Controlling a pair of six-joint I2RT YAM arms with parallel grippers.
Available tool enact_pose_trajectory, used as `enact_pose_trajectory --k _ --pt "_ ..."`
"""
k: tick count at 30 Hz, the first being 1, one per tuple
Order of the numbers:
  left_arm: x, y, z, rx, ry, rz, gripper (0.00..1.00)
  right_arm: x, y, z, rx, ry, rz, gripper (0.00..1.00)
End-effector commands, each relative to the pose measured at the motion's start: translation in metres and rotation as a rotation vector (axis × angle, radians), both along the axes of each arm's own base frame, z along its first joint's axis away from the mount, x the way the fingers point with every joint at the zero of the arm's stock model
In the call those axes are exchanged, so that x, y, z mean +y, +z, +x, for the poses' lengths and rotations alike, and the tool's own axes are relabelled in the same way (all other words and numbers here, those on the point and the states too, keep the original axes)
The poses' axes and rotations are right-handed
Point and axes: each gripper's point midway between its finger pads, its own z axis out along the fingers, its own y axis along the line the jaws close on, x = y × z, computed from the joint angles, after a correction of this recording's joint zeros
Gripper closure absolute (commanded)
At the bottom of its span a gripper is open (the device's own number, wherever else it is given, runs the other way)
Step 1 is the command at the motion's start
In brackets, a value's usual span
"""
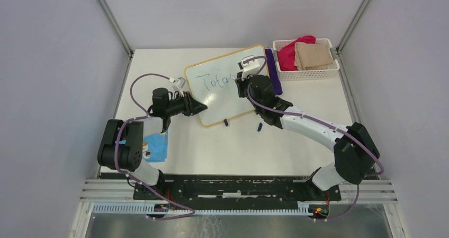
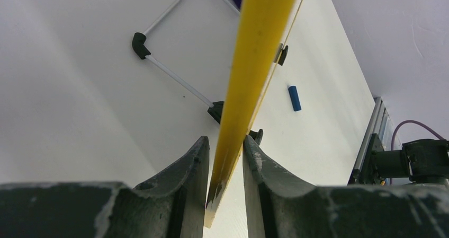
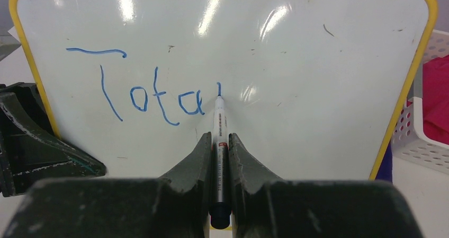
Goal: Write a sentence on the whiteboard
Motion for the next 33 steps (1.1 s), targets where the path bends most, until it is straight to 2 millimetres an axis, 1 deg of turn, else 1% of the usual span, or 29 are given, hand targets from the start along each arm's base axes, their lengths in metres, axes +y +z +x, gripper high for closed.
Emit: enact_pose_trajectory --k 1,4,9,11,14,19,23,33 --pt "0.001 0.014 0.010 -0.085 0.002 0.036 0.65 -0.006 -0.001 -0.002 -0.004 -0.014 0.024 1.00" --pt "0.000 0.014 0.010 -0.087 0.000 0.036 0.65 -0.010 -0.005 -0.004 0.002 -0.017 0.018 1.00" --pt "0.000 0.014 0.009 -0.085 0.000 0.038 0.65 -0.022 -0.008 -0.004 0.004 -0.057 0.009 1.00" --pt "0.000 0.013 0.009 -0.085 -0.001 0.039 0.65 -0.025 -0.005 -0.002 0.000 -0.067 0.016 1.00" --pt "-0.001 0.014 0.008 -0.086 -0.003 0.038 0.64 -0.024 0.005 -0.002 -0.017 -0.057 0.035 1.00" --pt "-0.001 0.013 0.008 -0.086 -0.005 0.041 0.64 -0.020 0.034 -0.004 -0.070 -0.032 0.089 1.00" --pt "-0.001 0.014 0.008 -0.087 -0.004 0.043 0.65 -0.018 0.048 0.001 -0.091 -0.036 0.092 1.00" --pt "0.000 0.012 0.008 -0.083 -0.004 0.046 0.64 -0.018 0.047 0.012 -0.087 -0.047 0.085 1.00"
